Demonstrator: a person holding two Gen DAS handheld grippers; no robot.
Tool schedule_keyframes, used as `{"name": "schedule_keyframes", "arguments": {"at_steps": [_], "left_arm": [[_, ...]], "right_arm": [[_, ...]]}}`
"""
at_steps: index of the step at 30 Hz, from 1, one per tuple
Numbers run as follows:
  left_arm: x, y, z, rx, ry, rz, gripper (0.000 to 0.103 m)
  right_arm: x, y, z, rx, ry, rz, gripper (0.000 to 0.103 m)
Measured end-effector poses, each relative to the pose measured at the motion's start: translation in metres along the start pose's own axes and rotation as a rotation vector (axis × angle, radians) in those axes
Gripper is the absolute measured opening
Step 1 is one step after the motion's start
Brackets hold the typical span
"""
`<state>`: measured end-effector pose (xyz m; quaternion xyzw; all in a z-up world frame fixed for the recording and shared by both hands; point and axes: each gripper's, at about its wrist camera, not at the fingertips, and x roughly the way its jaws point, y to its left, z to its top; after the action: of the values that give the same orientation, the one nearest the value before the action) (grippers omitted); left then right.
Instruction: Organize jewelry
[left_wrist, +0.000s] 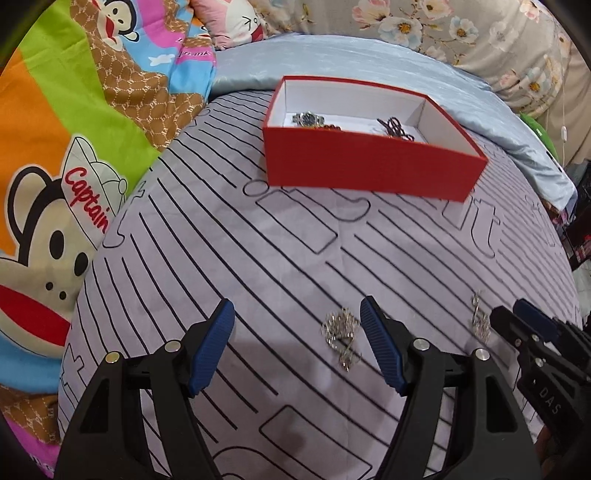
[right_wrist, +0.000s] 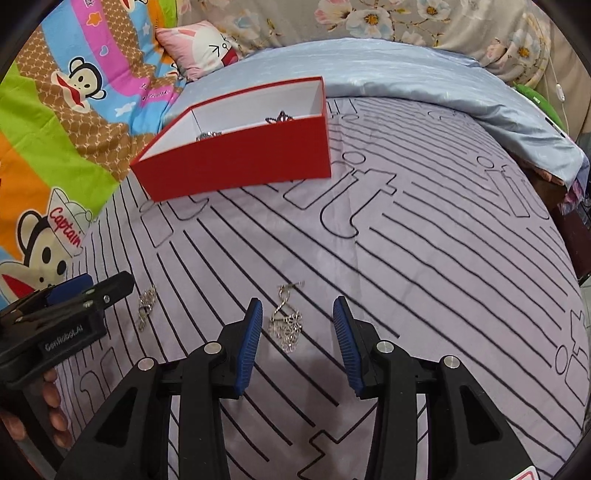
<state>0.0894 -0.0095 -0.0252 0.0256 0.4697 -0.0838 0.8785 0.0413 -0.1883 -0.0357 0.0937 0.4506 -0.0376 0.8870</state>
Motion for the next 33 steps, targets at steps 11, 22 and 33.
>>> {"name": "schedule_keyframes", "arguments": {"at_steps": [11,22,33], "left_arm": [[0.016,-0.005,-0.018,0.012,0.022,0.0,0.065],[0.018,-0.005,-0.02,0.03,0.006,0.001,0.043],[0.015,-0.007,-0.018,0.042,0.01,-0.037,0.017]], "right_arm": [[0.015,0.008,-0.005,-0.017,0.022,0.003,0.04],[0.016,0.011,-0.006,-0.049,0.013,-0.025,0.023],[0.014,0.009,-0.009,-0.036,0.018,-0.007,0.012]]}}
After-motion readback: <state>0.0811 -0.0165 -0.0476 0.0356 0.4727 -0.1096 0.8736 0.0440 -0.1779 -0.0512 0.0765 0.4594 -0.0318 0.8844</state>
